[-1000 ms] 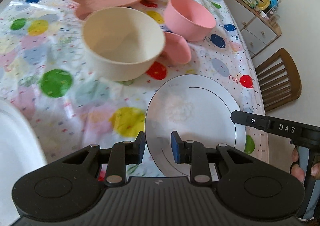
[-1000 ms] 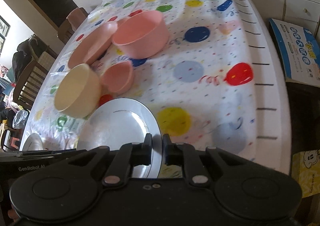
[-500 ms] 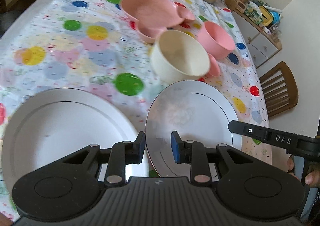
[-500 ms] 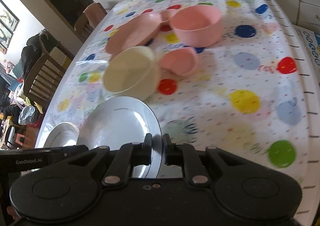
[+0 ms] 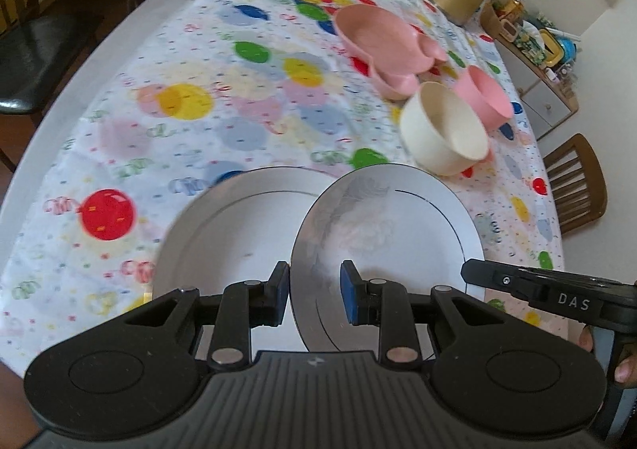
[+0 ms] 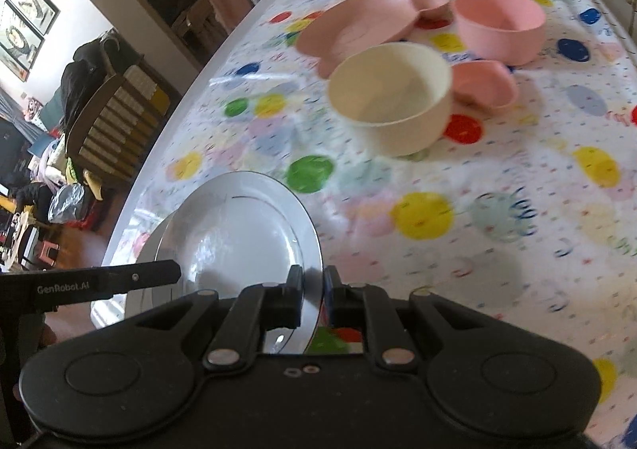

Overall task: Organize plates and bowls
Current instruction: 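Carry the small white plate over the large white plate, then lower the small plate onto the large plate and open the left gripper, then move the left tool toward the pink mouse-shaped plate, then close the left gripper on the pink mouse-shaped plate's rim, then lift the pink plate with the left gripper and carry it over the white plates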

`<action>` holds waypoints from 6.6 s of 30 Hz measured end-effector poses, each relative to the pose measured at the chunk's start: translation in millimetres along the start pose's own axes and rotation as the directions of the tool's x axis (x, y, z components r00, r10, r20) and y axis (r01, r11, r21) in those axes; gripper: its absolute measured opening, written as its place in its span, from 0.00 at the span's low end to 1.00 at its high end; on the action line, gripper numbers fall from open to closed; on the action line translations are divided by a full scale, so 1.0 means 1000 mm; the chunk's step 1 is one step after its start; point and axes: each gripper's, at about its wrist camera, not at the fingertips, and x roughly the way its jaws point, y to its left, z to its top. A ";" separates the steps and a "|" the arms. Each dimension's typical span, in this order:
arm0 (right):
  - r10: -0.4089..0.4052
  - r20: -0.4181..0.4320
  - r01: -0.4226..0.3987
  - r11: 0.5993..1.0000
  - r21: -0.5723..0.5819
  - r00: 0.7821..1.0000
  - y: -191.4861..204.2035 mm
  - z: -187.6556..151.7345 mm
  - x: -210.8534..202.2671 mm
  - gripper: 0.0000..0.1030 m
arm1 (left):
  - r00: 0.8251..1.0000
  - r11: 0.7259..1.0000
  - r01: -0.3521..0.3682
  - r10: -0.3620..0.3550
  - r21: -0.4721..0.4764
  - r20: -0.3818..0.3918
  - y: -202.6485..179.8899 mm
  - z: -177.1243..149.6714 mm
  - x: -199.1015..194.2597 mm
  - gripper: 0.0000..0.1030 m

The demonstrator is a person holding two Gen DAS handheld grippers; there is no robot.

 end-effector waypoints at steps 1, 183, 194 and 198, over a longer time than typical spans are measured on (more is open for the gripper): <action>0.002 -0.001 -0.002 1.000 -0.002 1.000 0.005 -0.001 0.002 0.10 | 1.000 1.000 -0.005 0.005 0.001 -0.002 0.006 -0.001 -0.001 0.26; -0.203 0.089 0.218 0.808 -0.548 0.975 -0.081 0.333 0.172 0.04 | 0.985 0.984 -0.146 0.155 -0.102 0.082 -0.081 0.217 0.178 0.17; -0.155 0.166 0.220 0.830 -0.512 0.974 -0.052 0.328 0.138 0.04 | 0.978 0.980 -0.150 0.166 -0.128 0.126 -0.066 0.219 0.143 0.15; -0.135 0.204 0.221 0.839 -0.498 0.970 -0.038 0.328 0.119 0.04 | 0.976 0.983 -0.142 0.159 -0.116 0.149 -0.066 0.218 0.121 0.15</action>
